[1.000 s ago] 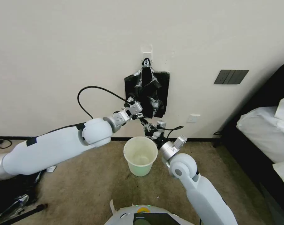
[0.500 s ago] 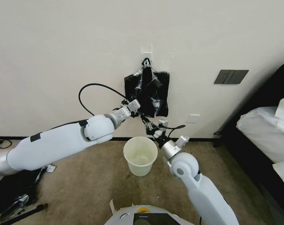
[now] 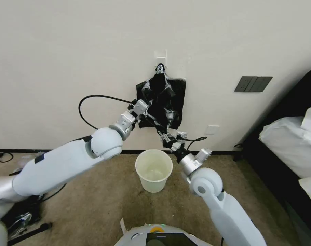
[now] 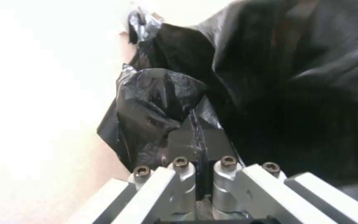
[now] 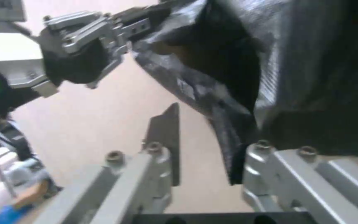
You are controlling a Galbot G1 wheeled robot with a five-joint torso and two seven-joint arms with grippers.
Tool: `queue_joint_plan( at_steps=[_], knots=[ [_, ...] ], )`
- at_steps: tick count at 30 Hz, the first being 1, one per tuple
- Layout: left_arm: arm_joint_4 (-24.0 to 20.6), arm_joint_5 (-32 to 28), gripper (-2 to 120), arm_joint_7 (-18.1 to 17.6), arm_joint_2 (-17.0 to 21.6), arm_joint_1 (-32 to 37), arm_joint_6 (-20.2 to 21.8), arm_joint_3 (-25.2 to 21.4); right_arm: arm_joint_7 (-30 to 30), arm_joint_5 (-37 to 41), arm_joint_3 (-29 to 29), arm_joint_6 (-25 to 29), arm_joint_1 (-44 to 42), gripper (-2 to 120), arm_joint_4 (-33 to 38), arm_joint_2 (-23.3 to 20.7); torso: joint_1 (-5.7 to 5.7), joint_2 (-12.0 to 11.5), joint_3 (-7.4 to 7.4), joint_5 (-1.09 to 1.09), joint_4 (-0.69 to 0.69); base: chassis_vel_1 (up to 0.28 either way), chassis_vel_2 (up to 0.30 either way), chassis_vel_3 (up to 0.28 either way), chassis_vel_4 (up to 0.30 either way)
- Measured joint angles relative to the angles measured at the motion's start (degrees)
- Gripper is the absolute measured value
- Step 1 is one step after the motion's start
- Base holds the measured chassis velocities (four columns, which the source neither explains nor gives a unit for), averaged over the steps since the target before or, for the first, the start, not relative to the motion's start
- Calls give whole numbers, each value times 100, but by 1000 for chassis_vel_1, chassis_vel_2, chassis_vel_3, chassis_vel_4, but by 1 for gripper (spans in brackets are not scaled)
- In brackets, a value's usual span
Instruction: Place a trash bag onto the trash bin.
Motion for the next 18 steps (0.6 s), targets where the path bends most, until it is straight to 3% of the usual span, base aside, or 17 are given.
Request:
queue_joint_plan(
  at_steps=[4,8,14,18],
  knots=[
    [-64,2,0,-29,-71,282,-76,-256,70,-112,288,-52,-199,34,260,-234,0,0,0,1,-1,0,0,0,0],
    [-208,14,0,-34,-151,654,-113,-596,137,-176,1022,-235,-555,53,957,-799,0,0,0,2,-3,0,0,0,0],
    [-218,74,0,-21,-194,962,-125,-822,302,-366,1295,-539,-385,73,1275,-1352,0,0,-1,1,0,0,0,0,0],
    [-218,109,0,-15,-235,1042,-130,-873,465,-361,1138,-860,29,86,1331,-1759,0,0,0,1,0,0,0,0,0]
  ],
)
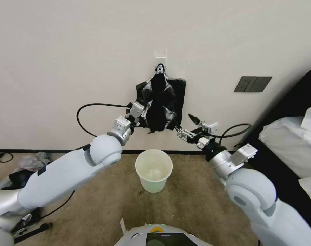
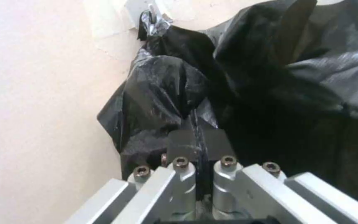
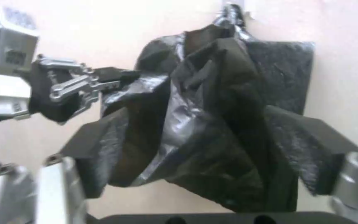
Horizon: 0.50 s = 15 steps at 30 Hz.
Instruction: Place a trash bag onto the trash bin.
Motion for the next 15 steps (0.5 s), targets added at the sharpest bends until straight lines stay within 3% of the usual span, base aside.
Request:
queue_joint_plan(
  at_steps=[2,3,7,8,10,11,14,15],
  knots=[
    [1,11,0,0,-54,-21,8,0,33,144,-316,-127,535,96,-7,-365,0,0,0,0,-2,0,0,0,0],
    [1,11,0,0,-54,-21,8,0,33,144,-316,-127,535,96,-7,-365,0,0,0,0,-2,0,0,0,0],
    [4,16,0,1,-61,-80,31,45,180,399,-1205,-300,2013,100,-438,-1012,0,0,0,-1,0,0,0,0,0],
    [4,16,0,1,-61,-80,31,45,180,399,-1205,-300,2013,100,-438,-1012,0,0,0,-1,0,0,0,0,0],
    [4,27,0,-1,-46,-56,42,47,271,595,-1841,-406,2965,100,-738,-1145,0,0,0,1,-2,0,0,0,0],
    [4,27,0,-1,-46,-56,42,47,271,595,-1841,-406,2965,100,-738,-1145,0,0,0,1,-2,0,0,0,0],
    [4,51,0,-11,-35,36,54,-3,424,763,-2743,-560,4174,100,-1129,-1123,0,0,1,-3,2,0,0,0,0],
    [4,51,0,-11,-35,36,54,-3,424,763,-2743,-560,4174,100,-1129,-1123,0,0,1,-3,2,0,0,0,0]
  ],
)
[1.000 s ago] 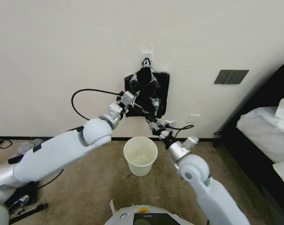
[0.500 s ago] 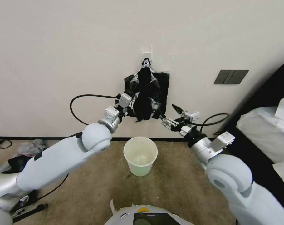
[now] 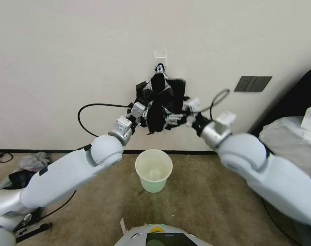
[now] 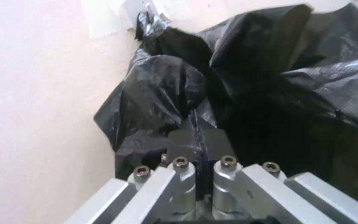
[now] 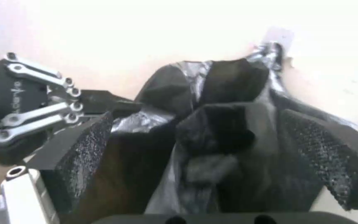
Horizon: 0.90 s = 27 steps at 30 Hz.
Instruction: Place a trash bag onto the trash bin.
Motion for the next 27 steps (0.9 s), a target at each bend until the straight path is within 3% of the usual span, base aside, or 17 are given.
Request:
queue_joint_plan(
  at_steps=[7,17,19,22,24,27],
  knots=[
    [-78,52,0,-72,10,154,126,-159,-97,406,-1080,-265,1174,95,-158,-57,0,1,0,1,-4,0,0,0,0],
    [-211,53,0,-66,108,307,127,-337,-61,624,-1792,-571,1901,84,-464,-11,0,0,0,1,-1,0,0,0,0],
    [-248,53,0,-53,146,356,127,-395,-58,655,-1933,-841,2045,74,-495,-84,0,0,0,2,-2,0,0,0,0],
    [-254,53,0,-49,153,374,127,-416,-22,659,-1996,-985,2103,69,-498,-111,0,0,0,2,-3,0,0,0,0],
    [-271,67,0,-46,159,424,127,-477,324,690,-2283,-1235,2337,49,-570,-213,0,0,0,2,-2,0,0,0,0],
    [-287,68,0,-45,160,433,125,-495,383,690,-2412,-1241,2431,39,-622,-296,0,0,0,2,-3,0,0,0,0]
  ],
)
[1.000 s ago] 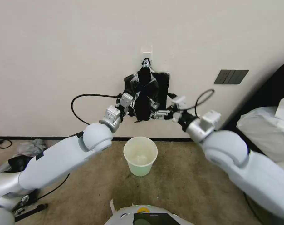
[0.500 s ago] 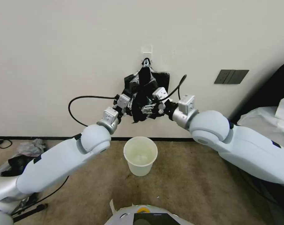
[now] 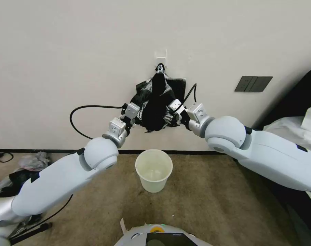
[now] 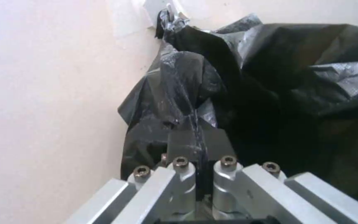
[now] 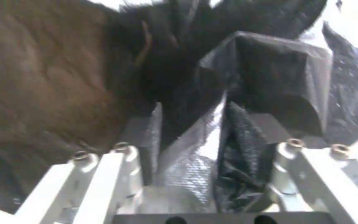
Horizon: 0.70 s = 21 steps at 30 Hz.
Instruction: Place a trash bag onto the trash bin.
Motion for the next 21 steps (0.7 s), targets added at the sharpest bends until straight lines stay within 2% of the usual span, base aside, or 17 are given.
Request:
queue_joint_plan(
  at_steps=[1,2,6,7,10,15,17,18,19,21],
  knots=[
    [-4,0,0,0,-1,0,-1,-2,3,-1,-58,-1,30,34,-23,-36,0,0,0,0,0,0,0,0,0],
    [-4,0,0,0,-1,0,-1,-2,3,-1,-58,-1,30,34,-23,-36,0,0,0,0,0,0,0,0,0],
    [-14,-6,0,-3,-18,-5,-5,-11,3,-9,-144,-1,44,17,-71,-151,0,0,0,0,0,0,0,0,0],
    [-14,-6,0,-3,-18,-5,-5,-11,3,-9,-144,-1,44,17,-71,-151,0,0,0,0,0,0,0,0,0],
    [-28,-14,0,-4,-19,-5,-7,-17,-6,10,-148,0,38,1,-82,-217,0,0,0,0,0,0,0,0,0],
    [-37,-18,0,-5,-23,6,-12,-24,-16,21,-105,4,-12,0,-82,-235,0,0,0,0,0,0,0,0,0],
    [-43,-20,0,-6,-29,48,-27,-48,-16,26,104,10,-179,0,-69,-215,0,0,0,0,0,0,0,0,0],
    [-51,-21,0,-6,-36,151,-82,-101,-15,86,467,27,-485,0,-6,-179,0,0,-1,-1,0,0,0,0,0],
    [-51,-21,0,-6,-36,151,-82,-101,-15,86,467,27,-485,0,-6,-179,0,0,-1,-1,0,0,0,0,0],
    [-86,-3,0,-7,-38,433,-158,-265,-16,288,1196,193,-1195,0,186,-157,0,0,-1,-1,1,0,0,0,0]
  ],
)
